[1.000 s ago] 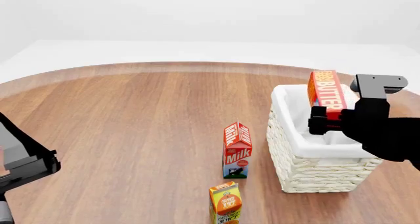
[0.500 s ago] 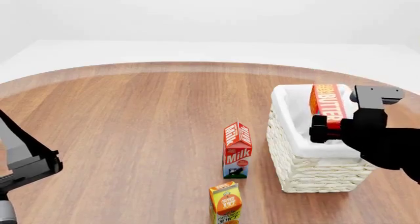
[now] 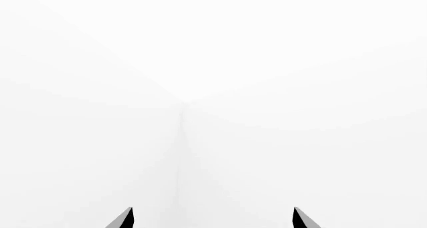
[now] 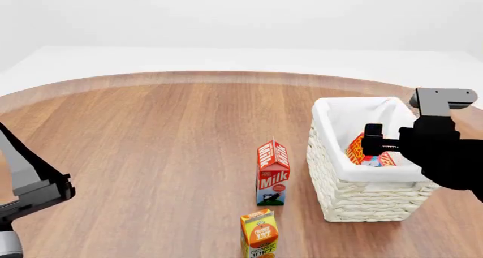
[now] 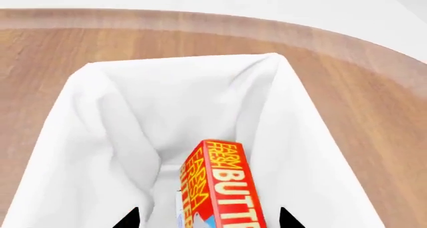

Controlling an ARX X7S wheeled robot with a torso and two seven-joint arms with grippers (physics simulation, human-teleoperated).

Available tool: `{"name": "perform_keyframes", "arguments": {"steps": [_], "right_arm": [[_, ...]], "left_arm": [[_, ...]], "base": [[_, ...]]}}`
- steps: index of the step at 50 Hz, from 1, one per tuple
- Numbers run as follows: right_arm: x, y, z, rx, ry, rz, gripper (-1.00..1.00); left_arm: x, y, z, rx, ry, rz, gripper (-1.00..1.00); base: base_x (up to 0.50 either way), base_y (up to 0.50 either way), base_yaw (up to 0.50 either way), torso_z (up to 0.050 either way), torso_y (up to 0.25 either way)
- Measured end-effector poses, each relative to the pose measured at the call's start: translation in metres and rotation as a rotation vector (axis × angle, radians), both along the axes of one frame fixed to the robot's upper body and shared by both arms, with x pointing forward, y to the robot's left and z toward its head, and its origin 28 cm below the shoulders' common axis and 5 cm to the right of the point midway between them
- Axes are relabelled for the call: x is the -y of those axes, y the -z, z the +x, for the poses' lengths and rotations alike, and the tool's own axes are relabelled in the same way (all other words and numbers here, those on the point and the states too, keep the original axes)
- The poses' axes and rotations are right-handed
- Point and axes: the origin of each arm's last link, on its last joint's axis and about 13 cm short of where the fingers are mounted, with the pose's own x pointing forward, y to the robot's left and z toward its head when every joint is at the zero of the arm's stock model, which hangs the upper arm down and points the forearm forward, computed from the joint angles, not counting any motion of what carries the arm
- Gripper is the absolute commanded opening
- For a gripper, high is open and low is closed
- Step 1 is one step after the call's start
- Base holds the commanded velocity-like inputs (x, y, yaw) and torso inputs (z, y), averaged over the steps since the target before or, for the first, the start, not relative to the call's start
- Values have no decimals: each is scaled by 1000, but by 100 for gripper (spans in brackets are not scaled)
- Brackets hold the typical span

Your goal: Pick up the cream cheese box and the butter, and put them in the basket.

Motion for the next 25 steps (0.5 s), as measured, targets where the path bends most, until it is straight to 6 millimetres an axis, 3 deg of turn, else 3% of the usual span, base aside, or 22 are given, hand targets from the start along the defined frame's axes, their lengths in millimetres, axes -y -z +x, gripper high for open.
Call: {"name": "perform_keyframes", "arguments": {"steps": [7, 16, 25], "right_arm": [[-8, -21, -17, 85, -43, -1, 100], [-21, -49, -60, 233, -107, -35, 100], [-31, -64, -104, 378, -115, -68, 100]], "left_arm": [[0, 0, -1, 0, 2, 1, 100], [1, 0, -1, 0, 4, 3, 100], [1, 0, -1, 3, 5, 7, 100]], "base": [[0, 0, 0, 0, 0], [0, 0, 0, 0, 0], [0, 0, 0, 0, 0]]}}
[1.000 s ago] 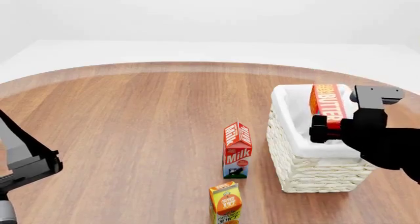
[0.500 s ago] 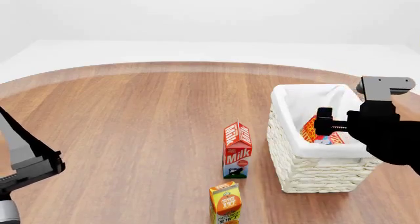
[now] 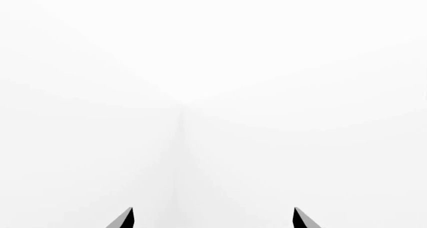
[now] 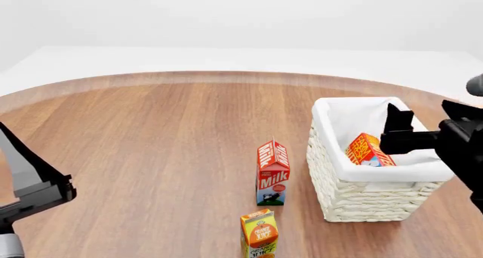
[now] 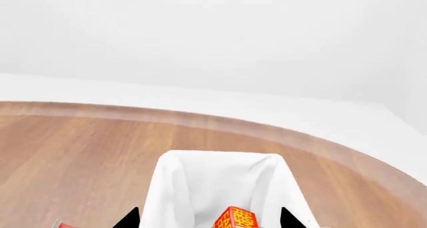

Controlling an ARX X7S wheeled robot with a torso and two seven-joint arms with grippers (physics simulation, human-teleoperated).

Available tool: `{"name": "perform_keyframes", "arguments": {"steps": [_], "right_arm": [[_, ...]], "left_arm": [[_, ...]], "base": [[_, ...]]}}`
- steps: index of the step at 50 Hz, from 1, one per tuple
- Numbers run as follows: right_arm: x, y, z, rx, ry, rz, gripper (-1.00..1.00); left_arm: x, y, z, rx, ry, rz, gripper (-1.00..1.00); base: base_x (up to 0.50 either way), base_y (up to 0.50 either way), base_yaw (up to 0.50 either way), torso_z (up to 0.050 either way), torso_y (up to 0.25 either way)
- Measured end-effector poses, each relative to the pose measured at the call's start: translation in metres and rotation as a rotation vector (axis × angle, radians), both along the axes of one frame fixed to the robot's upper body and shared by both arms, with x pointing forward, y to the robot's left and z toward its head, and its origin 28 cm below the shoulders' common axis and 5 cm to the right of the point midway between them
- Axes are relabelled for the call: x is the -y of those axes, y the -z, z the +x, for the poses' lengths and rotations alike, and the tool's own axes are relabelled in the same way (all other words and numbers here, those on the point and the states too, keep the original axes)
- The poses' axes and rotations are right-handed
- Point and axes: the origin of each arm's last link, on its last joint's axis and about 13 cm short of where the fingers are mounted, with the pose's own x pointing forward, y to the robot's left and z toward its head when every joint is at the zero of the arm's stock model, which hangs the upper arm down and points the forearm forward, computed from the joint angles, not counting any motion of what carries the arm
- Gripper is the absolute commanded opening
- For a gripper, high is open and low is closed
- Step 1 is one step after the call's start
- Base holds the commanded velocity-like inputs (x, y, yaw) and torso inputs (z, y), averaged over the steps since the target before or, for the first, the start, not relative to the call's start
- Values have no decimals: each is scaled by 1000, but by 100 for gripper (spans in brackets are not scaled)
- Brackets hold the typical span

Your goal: Pick up the cream cheese box and the butter, and put them in the basket.

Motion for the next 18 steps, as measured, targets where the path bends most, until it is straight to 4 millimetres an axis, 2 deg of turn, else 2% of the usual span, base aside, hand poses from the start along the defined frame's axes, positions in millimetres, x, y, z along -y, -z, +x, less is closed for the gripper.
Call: {"name": "perform_keyframes", "arguments": {"steps": [9, 18], "right_arm": [[-11, -3, -39, 146, 1, -35, 100], [-21, 5, -59, 256, -13, 7, 100]], "left_arm": [[1, -1, -1, 8, -2, 10, 100], [2, -4, -2, 20, -14, 27, 100]], "base": [[0, 0, 0, 0, 0], [0, 0, 0, 0, 0]]}}
